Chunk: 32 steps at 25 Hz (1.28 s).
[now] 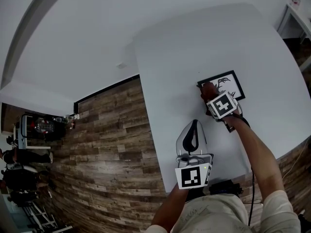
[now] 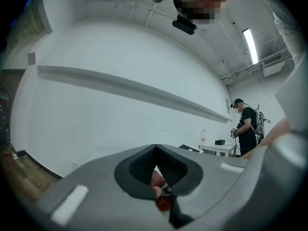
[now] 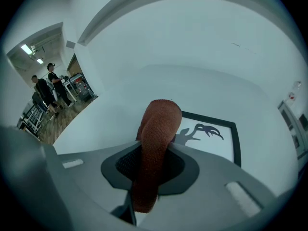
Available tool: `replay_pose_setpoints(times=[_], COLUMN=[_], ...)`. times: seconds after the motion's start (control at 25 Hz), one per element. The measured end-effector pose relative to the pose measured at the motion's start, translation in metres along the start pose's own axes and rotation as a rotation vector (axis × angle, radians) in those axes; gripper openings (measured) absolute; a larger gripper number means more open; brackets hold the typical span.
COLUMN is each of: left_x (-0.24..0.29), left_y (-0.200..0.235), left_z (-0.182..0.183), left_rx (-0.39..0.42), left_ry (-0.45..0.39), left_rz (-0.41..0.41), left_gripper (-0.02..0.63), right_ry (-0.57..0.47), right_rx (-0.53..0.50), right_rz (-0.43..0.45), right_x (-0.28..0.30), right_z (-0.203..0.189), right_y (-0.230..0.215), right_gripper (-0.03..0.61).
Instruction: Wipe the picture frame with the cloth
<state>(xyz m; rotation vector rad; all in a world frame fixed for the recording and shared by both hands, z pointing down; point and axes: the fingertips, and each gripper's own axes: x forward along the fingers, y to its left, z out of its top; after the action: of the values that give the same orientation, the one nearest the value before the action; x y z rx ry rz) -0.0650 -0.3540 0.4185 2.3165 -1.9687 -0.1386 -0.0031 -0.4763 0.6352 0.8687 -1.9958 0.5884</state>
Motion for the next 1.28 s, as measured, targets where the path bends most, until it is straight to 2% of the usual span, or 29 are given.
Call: replay_pose_setpoints(times=[0.68, 1.08, 1.28], left_x=[0.006, 0.008, 0.009], left_y=[0.003, 0.001, 0.003], left_z=[-0.003, -0.005, -0.001], left_rx=[-0.004, 0.015, -0.003], left_ry=[0.006, 0.025, 0.007], left_rz=[-0.006, -0.019, -0.011], left_gripper=[0.000, 0.000, 0.000], right_ry=[0.047, 0.062, 0.070], right_rx=[0.061, 0.079, 0.067], right_rz=[-0.166, -0.209, -0.225], right_x=[-0.033, -0.045, -0.049], right_z=[-0.042, -0.056, -0.058], right_y=[-0.105, -0.132, -0.137], right_gripper=[0.098, 0.098, 0.098])
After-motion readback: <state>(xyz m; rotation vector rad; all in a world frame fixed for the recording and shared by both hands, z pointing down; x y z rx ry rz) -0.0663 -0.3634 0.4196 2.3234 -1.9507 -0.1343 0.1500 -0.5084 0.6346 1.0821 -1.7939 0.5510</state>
